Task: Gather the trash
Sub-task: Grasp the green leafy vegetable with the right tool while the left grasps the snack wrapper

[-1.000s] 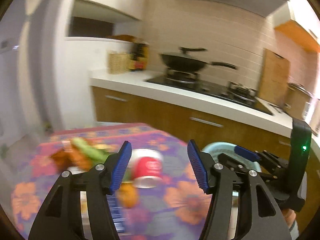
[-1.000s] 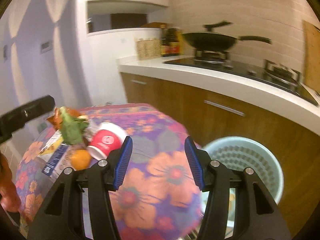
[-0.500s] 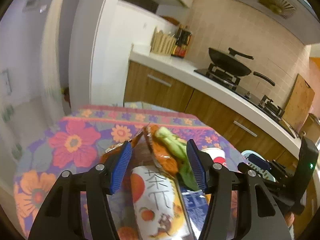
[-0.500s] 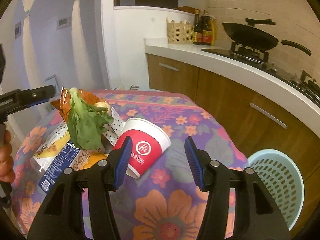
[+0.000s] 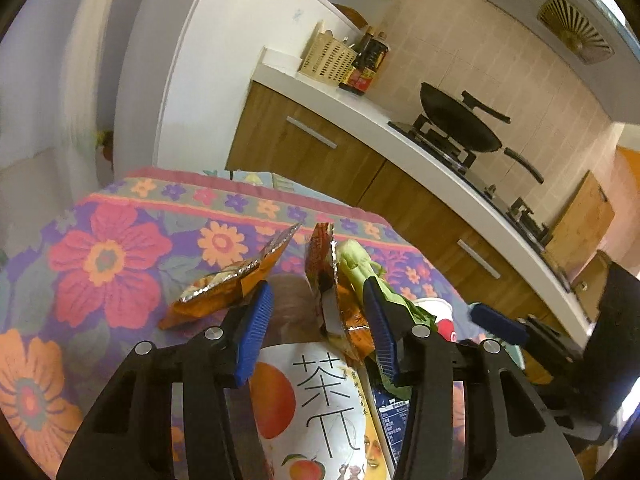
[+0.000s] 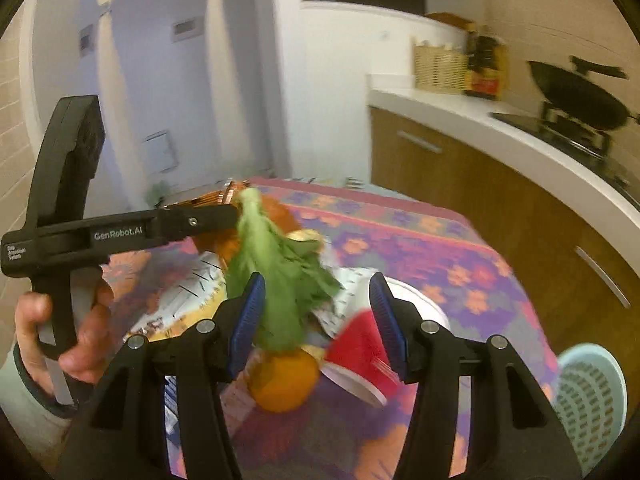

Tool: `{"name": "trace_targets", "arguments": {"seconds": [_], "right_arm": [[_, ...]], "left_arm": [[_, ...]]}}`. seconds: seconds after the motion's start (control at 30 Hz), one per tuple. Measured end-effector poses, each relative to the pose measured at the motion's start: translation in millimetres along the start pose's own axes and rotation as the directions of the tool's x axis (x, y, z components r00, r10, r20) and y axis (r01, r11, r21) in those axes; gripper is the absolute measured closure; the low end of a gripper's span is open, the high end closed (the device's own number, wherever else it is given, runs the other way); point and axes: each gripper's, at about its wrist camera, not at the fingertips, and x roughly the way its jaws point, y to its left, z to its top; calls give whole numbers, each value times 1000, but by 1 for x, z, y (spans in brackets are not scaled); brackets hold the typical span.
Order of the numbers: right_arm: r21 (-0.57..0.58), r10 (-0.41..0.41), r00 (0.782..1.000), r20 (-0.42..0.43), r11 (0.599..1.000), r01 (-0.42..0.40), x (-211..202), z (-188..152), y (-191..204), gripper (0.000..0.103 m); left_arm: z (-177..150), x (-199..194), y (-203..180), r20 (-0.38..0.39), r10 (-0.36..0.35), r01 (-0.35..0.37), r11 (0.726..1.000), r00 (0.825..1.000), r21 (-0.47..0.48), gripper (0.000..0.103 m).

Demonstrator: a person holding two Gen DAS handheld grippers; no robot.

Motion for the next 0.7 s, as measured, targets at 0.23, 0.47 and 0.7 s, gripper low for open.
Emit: {"name": "trace_targets", "arguments": {"seconds": [0.23, 0.47, 0.7], "right_arm": [[-4, 82, 995, -62, 997, -82, 31, 7, 13, 53], [-13, 76, 995, -68, 997, -77, 27, 0, 17, 89], [88, 76, 997, -31, 993, -73, 11, -5, -2, 95]], "left_arm": [[-2, 0, 4, 2, -28, 28, 1000, 1000, -5, 59], [-2, 3, 0, -7, -51, 51, 999, 999, 4, 59], [1, 13, -8, -48, -63, 65, 998, 997, 26, 57]]}}
